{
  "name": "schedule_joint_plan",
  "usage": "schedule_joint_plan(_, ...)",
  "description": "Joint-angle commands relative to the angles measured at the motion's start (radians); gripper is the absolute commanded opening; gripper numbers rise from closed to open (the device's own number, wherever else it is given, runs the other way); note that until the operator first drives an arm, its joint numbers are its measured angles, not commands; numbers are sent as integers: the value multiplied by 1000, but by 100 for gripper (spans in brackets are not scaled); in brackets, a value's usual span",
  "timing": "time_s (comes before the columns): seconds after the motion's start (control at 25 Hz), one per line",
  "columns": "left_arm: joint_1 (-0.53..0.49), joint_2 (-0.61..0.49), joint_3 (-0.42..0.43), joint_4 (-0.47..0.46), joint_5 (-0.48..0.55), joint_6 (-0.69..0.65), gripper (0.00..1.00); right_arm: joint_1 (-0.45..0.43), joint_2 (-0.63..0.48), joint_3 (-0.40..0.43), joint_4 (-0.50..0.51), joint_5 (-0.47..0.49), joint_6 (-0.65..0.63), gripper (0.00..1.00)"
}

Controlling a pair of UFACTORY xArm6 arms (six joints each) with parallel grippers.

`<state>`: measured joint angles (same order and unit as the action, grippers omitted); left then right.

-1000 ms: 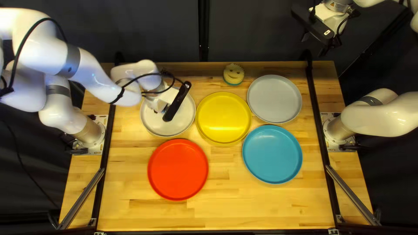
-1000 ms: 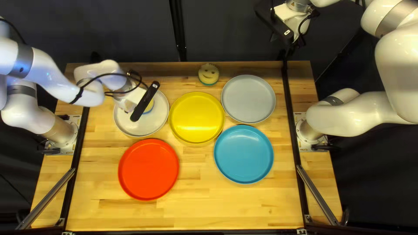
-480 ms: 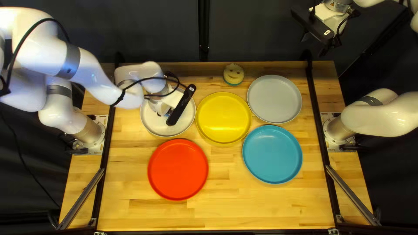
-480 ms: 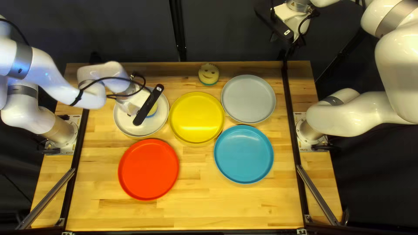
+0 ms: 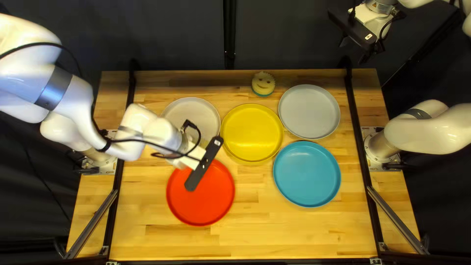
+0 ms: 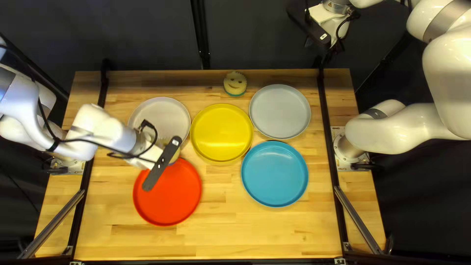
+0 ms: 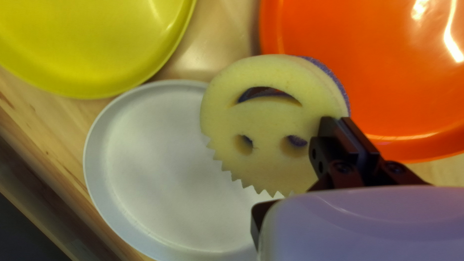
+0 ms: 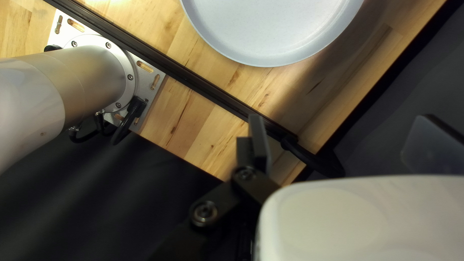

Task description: Pick up sponge and scrub the plate

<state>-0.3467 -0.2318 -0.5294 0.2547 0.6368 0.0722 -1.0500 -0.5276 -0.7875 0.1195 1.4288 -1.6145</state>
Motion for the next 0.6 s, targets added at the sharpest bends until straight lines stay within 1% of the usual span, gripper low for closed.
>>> schedule_joint_plan(0.04,-2,1,-2,3,1,-5,0,0,0,0,0,0,0,100)
schedule_joint_plan(0.16,-2,1,-2,3,1,-5,0,0,0,0,0,0,0,100)
schedule_joint_plan(0.28,-16,91,-41,13,-45,-19,0,0,0,0,0,0,0,100)
schedule_joint_plan(0.32,-21,107,-48,14,-51,-20,0,0,0,0,0,0,0,100)
schedule_joint_plan(0.44,-66,163,-74,19,-72,-53,0,0,0,0,0,0,0,100)
schedule_joint_plan(0.6,-124,204,-99,27,-80,-100,0,0,0,0,0,0,0,100)
